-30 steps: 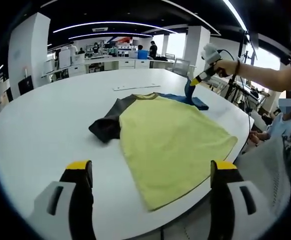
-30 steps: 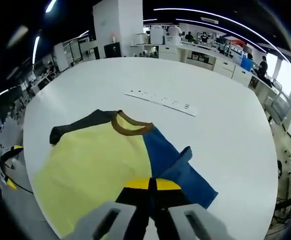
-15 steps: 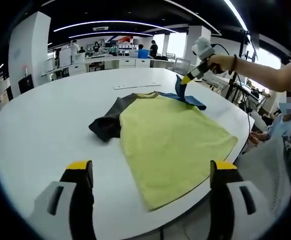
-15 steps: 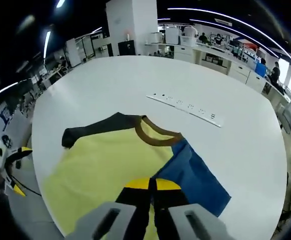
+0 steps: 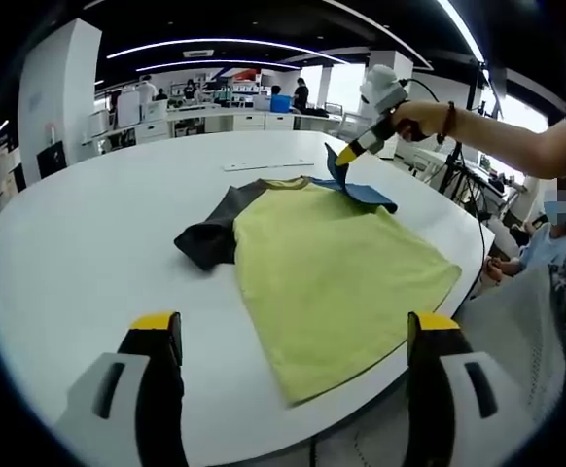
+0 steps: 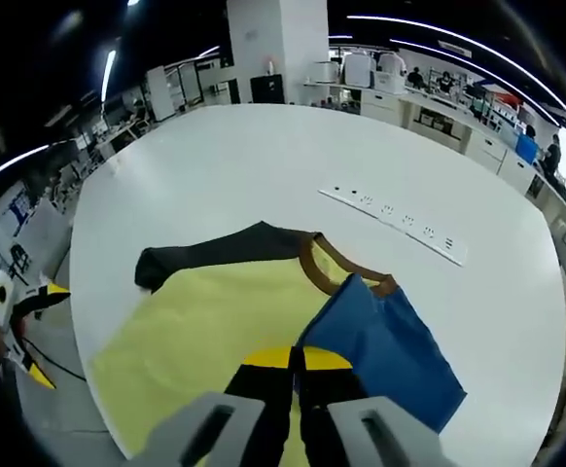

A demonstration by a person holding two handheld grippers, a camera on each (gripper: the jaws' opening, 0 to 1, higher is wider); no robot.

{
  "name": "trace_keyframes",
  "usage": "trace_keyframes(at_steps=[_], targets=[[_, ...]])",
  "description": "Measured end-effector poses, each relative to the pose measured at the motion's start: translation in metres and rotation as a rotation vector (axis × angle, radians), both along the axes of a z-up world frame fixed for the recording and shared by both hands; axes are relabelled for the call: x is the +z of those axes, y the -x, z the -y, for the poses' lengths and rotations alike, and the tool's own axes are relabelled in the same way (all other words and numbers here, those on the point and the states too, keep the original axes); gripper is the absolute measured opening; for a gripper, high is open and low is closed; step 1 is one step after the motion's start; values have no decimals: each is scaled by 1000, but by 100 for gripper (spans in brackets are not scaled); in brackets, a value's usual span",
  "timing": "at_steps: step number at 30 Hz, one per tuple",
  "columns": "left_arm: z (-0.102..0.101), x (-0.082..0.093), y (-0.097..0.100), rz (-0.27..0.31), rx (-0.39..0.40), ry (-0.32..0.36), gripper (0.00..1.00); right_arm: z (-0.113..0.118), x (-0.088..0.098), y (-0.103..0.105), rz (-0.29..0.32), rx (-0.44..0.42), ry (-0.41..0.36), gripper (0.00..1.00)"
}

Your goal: Fold the garment on the visible template until the final outline fits inside the template.

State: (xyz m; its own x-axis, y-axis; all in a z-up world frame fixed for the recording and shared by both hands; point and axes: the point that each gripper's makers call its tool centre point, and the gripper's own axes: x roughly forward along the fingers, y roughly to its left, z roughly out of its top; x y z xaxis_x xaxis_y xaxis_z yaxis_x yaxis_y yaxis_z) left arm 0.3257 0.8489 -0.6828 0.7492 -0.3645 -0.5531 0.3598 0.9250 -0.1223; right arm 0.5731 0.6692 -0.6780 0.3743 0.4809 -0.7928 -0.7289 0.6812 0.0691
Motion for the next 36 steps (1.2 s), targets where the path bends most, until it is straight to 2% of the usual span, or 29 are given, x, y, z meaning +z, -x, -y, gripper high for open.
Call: trace_keyframes(at_steps=[12, 36], targets=[[-15, -11, 2, -9, 21, 0, 93, -35, -2, 14, -8, 90, 16, 0], [-17, -10, 4, -13, 30, 0, 93, -86, 6, 35, 7, 209, 6, 0]])
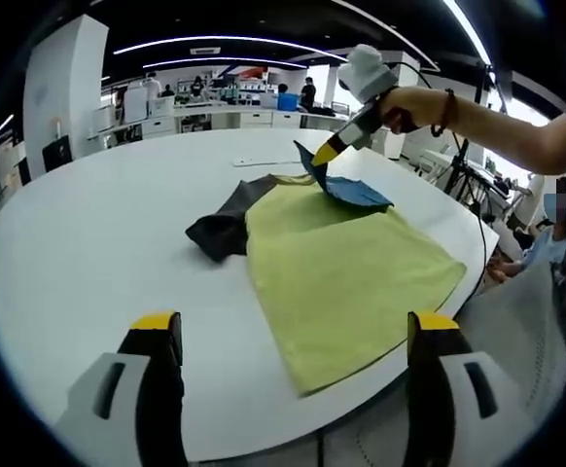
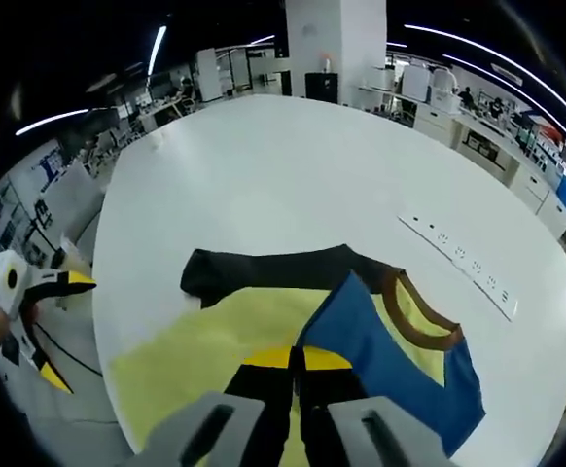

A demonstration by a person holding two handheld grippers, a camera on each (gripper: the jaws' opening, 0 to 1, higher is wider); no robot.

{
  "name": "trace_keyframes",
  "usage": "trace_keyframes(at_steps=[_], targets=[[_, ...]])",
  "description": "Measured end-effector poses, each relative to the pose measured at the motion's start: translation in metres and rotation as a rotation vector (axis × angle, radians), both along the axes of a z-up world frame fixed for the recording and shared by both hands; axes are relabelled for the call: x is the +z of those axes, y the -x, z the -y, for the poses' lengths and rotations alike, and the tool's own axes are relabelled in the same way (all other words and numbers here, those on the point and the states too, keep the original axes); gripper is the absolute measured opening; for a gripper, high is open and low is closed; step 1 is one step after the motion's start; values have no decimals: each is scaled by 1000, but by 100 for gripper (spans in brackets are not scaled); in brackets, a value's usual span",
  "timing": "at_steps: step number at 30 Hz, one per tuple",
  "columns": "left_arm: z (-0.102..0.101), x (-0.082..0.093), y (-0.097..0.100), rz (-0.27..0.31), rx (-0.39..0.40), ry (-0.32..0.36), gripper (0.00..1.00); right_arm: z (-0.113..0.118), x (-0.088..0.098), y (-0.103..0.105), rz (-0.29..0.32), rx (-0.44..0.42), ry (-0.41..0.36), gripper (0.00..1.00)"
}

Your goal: Fold the garment on the visible template until the final outline fits inside the template.

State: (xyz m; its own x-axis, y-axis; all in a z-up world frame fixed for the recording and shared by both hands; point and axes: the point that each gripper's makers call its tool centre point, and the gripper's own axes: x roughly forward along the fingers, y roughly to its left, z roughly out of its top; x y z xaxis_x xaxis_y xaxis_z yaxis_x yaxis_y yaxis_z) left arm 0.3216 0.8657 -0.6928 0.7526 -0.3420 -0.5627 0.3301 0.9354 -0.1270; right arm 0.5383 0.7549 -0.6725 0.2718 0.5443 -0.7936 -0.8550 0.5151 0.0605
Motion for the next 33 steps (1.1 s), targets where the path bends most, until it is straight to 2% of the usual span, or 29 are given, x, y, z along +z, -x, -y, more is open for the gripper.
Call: trace_keyframes(at_steps=[17, 33], targets=[[-4, -3, 4, -17, 9, -3, 93, -23, 2, 17, -5, 75, -12, 0], [-2, -3, 5, -24, 3, -6, 93, -39, -20, 22, -35, 59, -10, 0]])
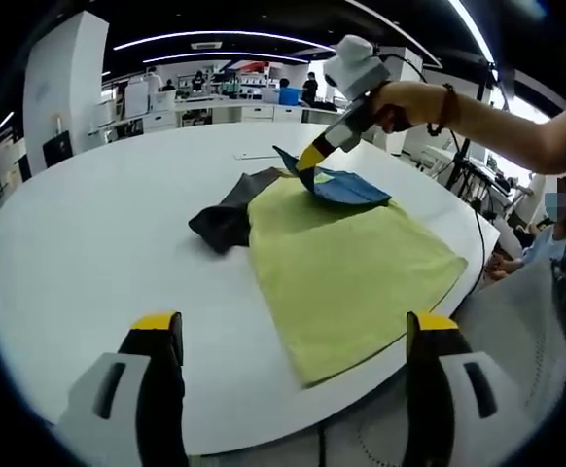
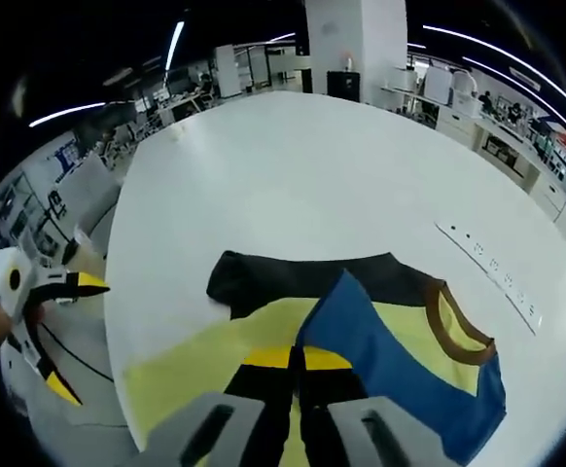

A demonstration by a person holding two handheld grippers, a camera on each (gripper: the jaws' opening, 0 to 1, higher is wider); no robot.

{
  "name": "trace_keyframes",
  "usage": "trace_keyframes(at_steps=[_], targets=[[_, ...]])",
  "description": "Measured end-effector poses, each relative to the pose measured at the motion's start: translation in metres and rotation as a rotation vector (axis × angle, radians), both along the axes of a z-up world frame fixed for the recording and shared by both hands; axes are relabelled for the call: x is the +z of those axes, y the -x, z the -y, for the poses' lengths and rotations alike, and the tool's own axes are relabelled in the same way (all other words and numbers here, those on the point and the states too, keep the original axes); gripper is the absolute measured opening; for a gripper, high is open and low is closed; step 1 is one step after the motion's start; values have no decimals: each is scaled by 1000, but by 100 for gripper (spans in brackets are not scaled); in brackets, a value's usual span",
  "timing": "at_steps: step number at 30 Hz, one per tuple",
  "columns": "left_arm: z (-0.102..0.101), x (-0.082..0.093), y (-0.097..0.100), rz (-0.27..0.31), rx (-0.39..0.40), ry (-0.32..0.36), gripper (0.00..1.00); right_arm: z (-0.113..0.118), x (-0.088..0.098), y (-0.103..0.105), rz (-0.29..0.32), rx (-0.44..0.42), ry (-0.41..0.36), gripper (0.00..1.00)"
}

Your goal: Fold the garment on the visible template until the final outline fits inside the template.

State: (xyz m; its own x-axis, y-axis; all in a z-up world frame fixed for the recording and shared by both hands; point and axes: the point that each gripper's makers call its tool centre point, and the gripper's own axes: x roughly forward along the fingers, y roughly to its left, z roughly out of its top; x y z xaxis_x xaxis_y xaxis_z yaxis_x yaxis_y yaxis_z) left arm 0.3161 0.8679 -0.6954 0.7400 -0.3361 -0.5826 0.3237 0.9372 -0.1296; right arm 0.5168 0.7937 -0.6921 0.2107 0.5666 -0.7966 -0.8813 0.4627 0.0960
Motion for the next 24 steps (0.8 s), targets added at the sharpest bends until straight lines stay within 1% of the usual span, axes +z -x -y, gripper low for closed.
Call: trace_keyframes(at_steps=[4, 6, 7, 8, 9, 10, 11, 12, 14, 18, 19, 21, 24], targets=[[0, 0, 2, -3, 1, -2, 93, -4, -10, 1, -4, -9, 5, 0], [-1, -1, 3, -6, 4, 0, 93, -6, -15, 3, -17, -11, 3, 0], [-2, -1, 3, -7, 6, -1, 92, -8, -17, 4, -25, -7, -7, 0], [-2, -2, 4, -8, 9, -2, 92, -15, -16, 6, -67, -58, -68, 0], [-3, -2, 4, -9, 11, -3, 92, -19, -14, 9, -97, -69, -107, 0], [-4, -2, 5, -9, 13, -3, 92, -21, -13, 11, -119, -75, -128, 0], [-4, -1, 5, -6, 16, -2, 92, -20, -13, 12, -129, -78, -127, 0], [-4, -1, 5, -5, 17, -1, 93, -19, -14, 11, -120, -73, -113, 1], [-5, 0, 5, -3, 19, -3, 93, -16, -15, 10, -105, -74, -97, 7], [-6, 0, 3, 2, 26, -7, 95, -9, -14, 4, -92, -97, -111, 16], [-6, 1, 2, 5, 28, -8, 96, -7, -13, 3, -84, -98, -111, 21], [-6, 1, 1, 8, 27, -12, 99, 0, -14, -2, -42, -103, -96, 31], [-5, 2, -1, 12, 26, -16, 99, 12, -14, -9, -9, -126, -78, 51]])
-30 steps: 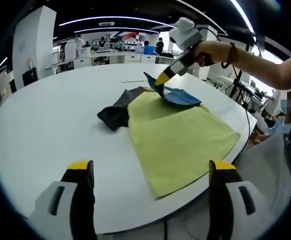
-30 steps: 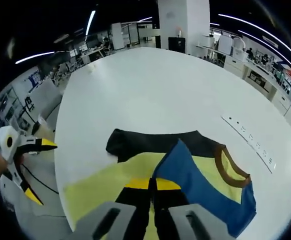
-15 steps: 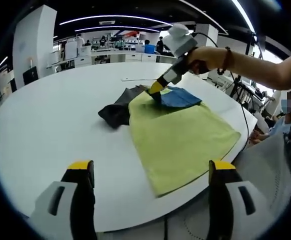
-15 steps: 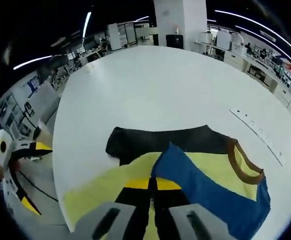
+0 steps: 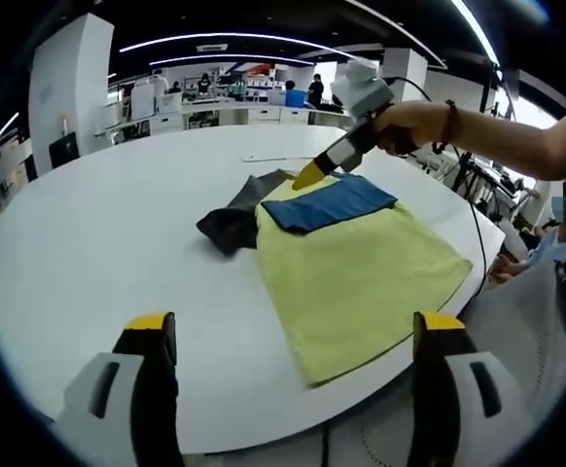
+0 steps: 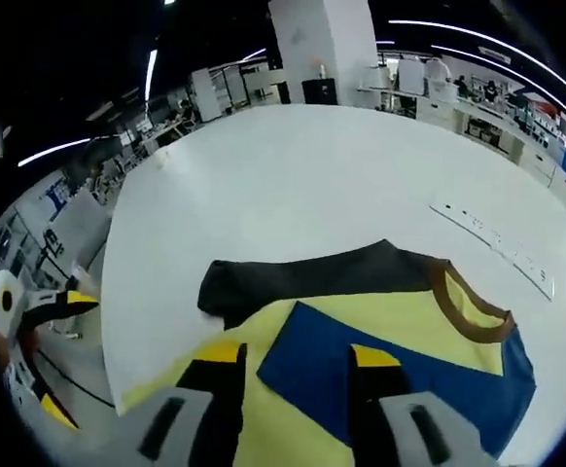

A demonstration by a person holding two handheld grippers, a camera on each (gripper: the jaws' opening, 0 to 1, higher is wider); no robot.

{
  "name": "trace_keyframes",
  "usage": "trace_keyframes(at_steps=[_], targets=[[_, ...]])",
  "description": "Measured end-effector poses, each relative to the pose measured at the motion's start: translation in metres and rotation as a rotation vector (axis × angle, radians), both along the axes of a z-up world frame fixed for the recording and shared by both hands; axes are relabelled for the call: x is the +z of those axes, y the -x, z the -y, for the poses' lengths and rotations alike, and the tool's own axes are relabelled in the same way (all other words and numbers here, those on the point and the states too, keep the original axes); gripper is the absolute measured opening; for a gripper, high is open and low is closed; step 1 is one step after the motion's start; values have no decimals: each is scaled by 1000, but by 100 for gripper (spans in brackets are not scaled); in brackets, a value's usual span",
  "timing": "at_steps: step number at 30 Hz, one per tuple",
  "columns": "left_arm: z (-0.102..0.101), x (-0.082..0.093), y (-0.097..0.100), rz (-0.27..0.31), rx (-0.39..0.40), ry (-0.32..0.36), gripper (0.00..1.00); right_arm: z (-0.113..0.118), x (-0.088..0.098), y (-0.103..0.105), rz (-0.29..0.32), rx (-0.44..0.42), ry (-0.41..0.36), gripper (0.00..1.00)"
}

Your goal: Fold the garment on the visible template until the final outline fits inside the template.

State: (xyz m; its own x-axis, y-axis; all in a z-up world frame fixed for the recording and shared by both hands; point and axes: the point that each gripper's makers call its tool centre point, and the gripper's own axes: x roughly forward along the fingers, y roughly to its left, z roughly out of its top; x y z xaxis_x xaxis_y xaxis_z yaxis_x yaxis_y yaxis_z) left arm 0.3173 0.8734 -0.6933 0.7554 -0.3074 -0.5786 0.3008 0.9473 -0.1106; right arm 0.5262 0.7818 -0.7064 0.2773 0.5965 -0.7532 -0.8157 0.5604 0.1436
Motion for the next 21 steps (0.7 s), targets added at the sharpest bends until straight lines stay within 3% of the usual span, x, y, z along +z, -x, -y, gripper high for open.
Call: trace_keyframes(at_steps=[3, 9, 21], targets=[[0, 1, -1, 2, -1, -5, 99, 16, 0, -6, 20, -22, 9, 60], [4, 4, -3, 10, -2, -8, 99, 47, -2, -12, 41, -49, 28, 68], [9, 6, -11, 24, -14, -11, 99, 121, -5, -27, 87, -117, 71, 75]])
